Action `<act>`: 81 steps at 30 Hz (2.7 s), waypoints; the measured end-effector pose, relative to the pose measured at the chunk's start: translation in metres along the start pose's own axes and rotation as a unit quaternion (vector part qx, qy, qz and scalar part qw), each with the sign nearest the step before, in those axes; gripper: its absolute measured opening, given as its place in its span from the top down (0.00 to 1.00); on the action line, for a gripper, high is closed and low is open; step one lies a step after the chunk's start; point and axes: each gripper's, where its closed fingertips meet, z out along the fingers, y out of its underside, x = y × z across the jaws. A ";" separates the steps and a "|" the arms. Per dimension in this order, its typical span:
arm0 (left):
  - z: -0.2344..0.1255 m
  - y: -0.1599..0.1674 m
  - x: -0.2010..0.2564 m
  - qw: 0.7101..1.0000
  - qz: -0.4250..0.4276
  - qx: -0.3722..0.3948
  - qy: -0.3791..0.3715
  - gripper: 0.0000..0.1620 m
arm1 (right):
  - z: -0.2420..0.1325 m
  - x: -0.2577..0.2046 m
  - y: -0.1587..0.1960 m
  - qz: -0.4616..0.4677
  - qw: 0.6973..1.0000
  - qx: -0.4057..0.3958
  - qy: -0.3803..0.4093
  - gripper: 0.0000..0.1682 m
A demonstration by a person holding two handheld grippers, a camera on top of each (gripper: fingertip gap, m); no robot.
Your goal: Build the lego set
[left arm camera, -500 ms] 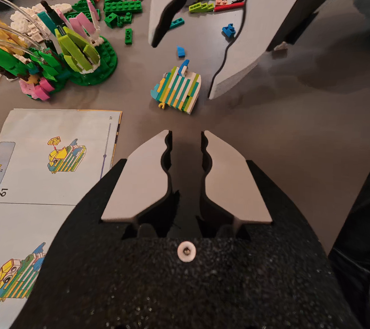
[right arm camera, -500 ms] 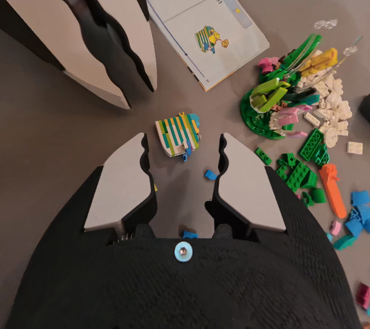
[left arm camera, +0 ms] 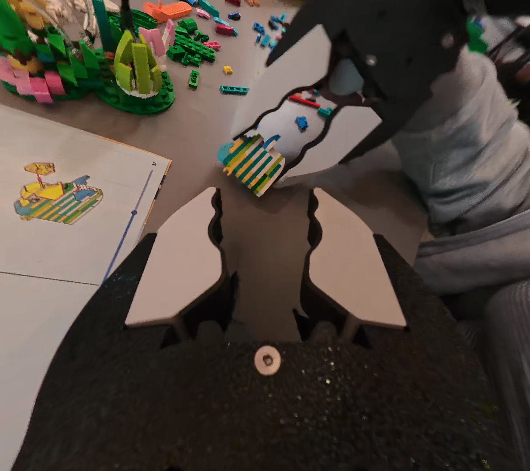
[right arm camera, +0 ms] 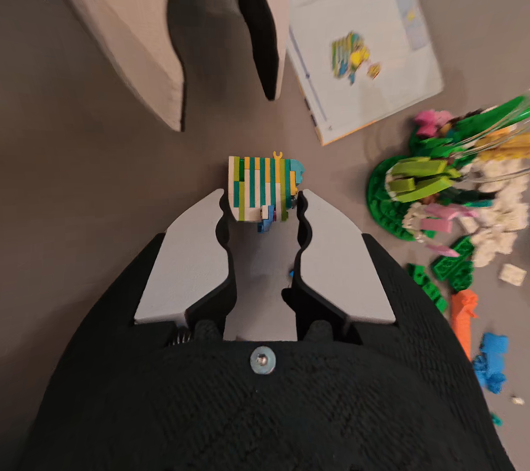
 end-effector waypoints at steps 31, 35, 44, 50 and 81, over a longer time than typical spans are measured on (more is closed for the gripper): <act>-0.011 -0.046 0.045 0.979 -0.078 0.137 0.129 0.95 | -0.052 0.001 -0.070 -0.201 0.927 0.040 0.315 0.68; -0.011 -0.046 0.047 0.981 -0.070 0.128 0.130 0.95 | -0.053 -0.001 -0.070 -0.197 0.930 0.040 0.306 0.68; -0.008 -0.042 0.048 0.986 -0.059 0.105 0.118 0.95 | -0.053 -0.004 -0.067 -0.210 0.932 0.034 0.294 0.69; -0.007 -0.041 0.049 0.985 -0.067 0.100 0.127 0.95 | -0.052 -0.005 -0.066 -0.197 0.935 0.047 0.292 0.69; 0.001 -0.029 0.054 0.984 -0.070 0.045 0.158 0.95 | -0.042 -0.010 -0.063 -0.197 0.933 0.041 0.299 0.66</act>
